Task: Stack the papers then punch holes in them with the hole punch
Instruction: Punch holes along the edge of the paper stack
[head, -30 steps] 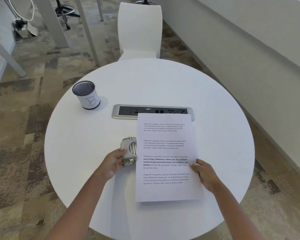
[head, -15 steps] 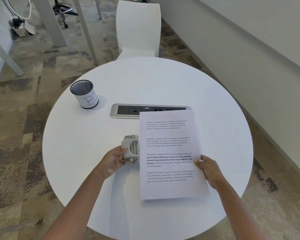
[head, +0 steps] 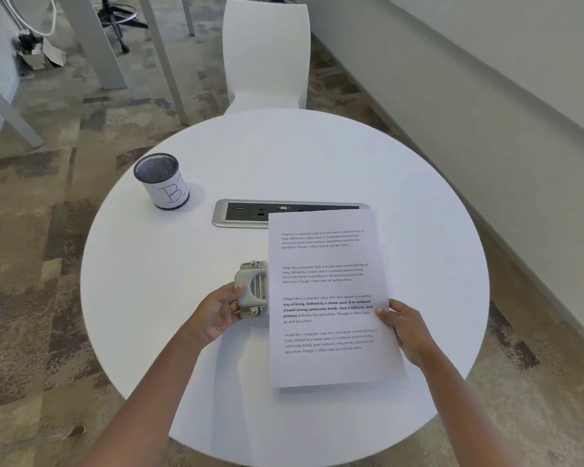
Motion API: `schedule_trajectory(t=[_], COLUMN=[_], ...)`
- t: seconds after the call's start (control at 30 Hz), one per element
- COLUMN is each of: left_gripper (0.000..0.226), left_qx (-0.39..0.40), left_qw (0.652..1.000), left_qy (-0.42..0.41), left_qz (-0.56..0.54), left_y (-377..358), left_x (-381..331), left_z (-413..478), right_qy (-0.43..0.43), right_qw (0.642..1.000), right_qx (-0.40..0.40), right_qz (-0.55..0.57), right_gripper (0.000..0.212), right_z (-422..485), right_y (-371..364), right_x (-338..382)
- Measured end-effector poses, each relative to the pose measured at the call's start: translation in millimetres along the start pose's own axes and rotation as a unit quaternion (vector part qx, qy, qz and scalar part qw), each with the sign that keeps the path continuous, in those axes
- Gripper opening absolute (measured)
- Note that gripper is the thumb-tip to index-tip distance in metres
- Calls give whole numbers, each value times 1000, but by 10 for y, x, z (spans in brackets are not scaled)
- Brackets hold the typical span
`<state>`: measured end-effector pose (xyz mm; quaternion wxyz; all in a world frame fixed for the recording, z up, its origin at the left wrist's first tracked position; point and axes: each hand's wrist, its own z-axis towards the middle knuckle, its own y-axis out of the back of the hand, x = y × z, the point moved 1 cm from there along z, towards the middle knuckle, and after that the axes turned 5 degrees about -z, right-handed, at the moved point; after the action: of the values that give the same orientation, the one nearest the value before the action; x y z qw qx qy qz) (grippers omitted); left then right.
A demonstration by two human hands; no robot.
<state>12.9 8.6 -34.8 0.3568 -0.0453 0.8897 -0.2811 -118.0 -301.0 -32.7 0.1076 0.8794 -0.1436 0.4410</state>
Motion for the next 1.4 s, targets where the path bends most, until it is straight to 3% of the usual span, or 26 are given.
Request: schedule_trajectory(t=[0.83,1.4], left_gripper=[23,18], left_qx=[16,-52], left_qw=[1000,998], left_qy=[14,-10], left_qz=[4,23], left_y=[17,-79], left_x=[36,20], left_z=[18,69], right_qy=[18,59], right_qw=[1000,998], right_qx=[6,-8], right_qz=[-8,1], right_gripper=[20,19], right_z=[-75,-149], right_y=[-86,-150], right_x=[40,80])
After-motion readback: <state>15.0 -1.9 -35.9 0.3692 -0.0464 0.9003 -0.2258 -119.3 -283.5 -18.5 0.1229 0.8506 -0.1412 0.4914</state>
